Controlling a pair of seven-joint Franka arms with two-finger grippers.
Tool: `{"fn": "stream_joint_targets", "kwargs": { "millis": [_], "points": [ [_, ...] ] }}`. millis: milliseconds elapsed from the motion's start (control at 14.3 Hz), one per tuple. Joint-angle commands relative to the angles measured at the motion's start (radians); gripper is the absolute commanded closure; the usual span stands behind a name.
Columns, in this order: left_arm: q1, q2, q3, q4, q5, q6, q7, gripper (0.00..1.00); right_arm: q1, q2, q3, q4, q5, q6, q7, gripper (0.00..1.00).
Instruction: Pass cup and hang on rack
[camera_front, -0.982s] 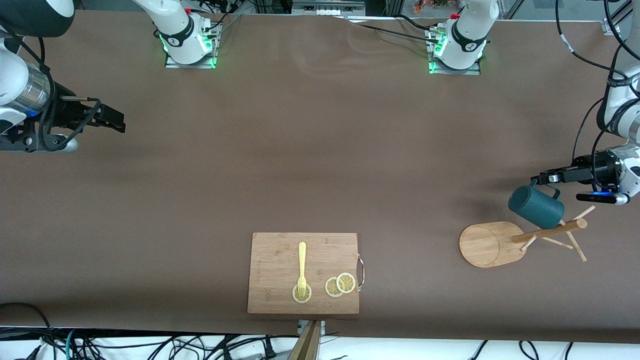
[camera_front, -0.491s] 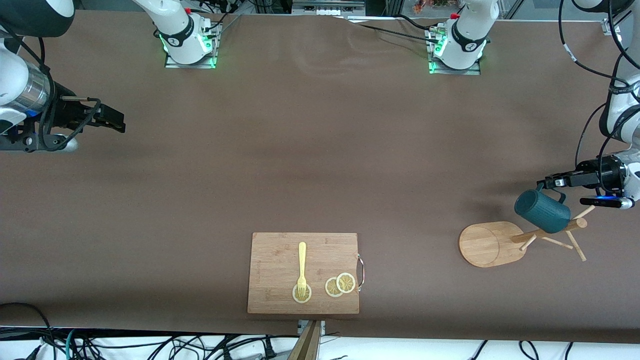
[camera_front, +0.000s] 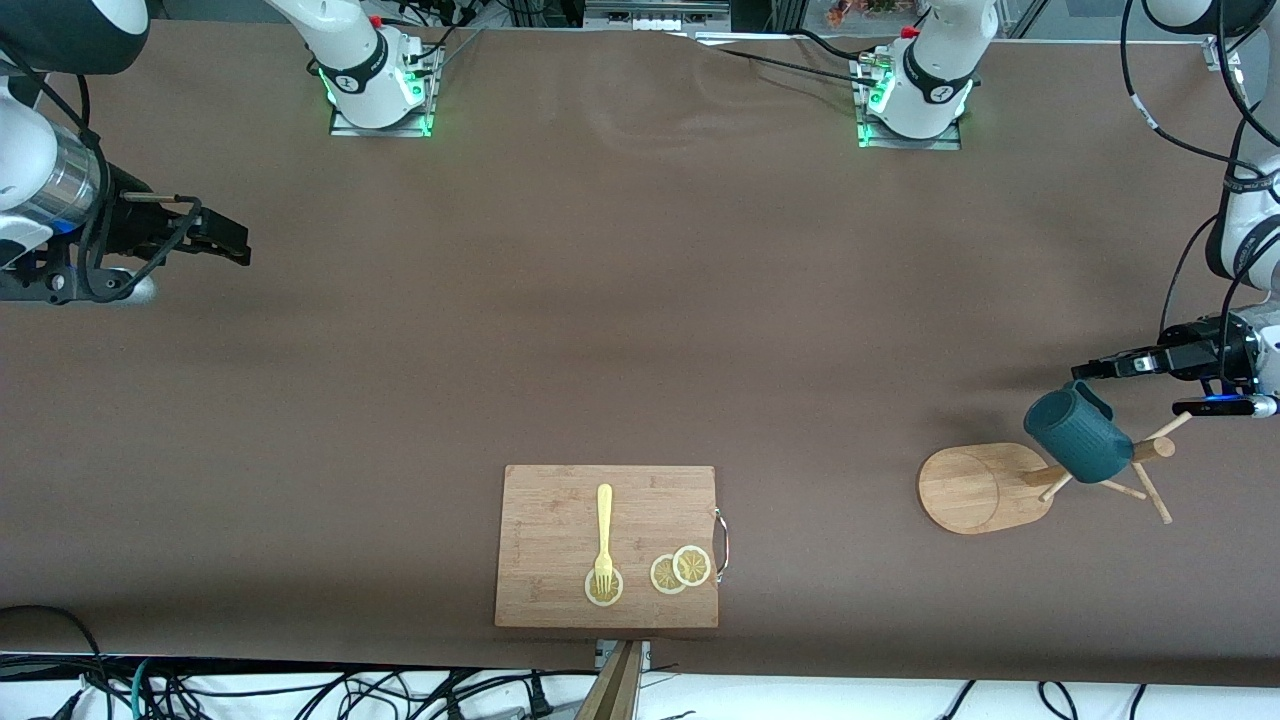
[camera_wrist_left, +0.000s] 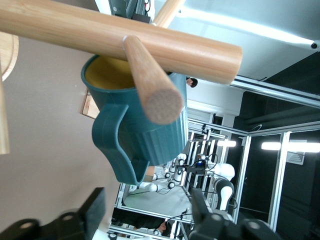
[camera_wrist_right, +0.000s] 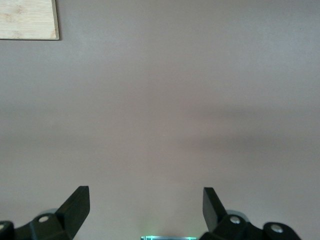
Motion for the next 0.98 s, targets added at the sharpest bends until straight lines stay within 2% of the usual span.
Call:
{"fn": "stream_joint_targets", "kwargs": {
  "millis": [0,421,911],
  "points": [
    [0.007,-0.007,-0.002,0.037,0.076,-0.029,0.02,0.0,-0.012,0.006,0.008,0.02,-0.004,-0.005,-0.016,0.0],
    [0.014,-0.012,0.023,0.085,0.214,-0.122,0.024,0.0,-0.012,0.005,0.006,0.02,-0.004,-0.005,-0.016,0.0],
    [0.011,-0.136,0.028,0.169,0.618,-0.127,0.026,0.0,-0.012,0.005,0.008,0.02,-0.004,-0.005,-0.017,0.0]
  ]
}}
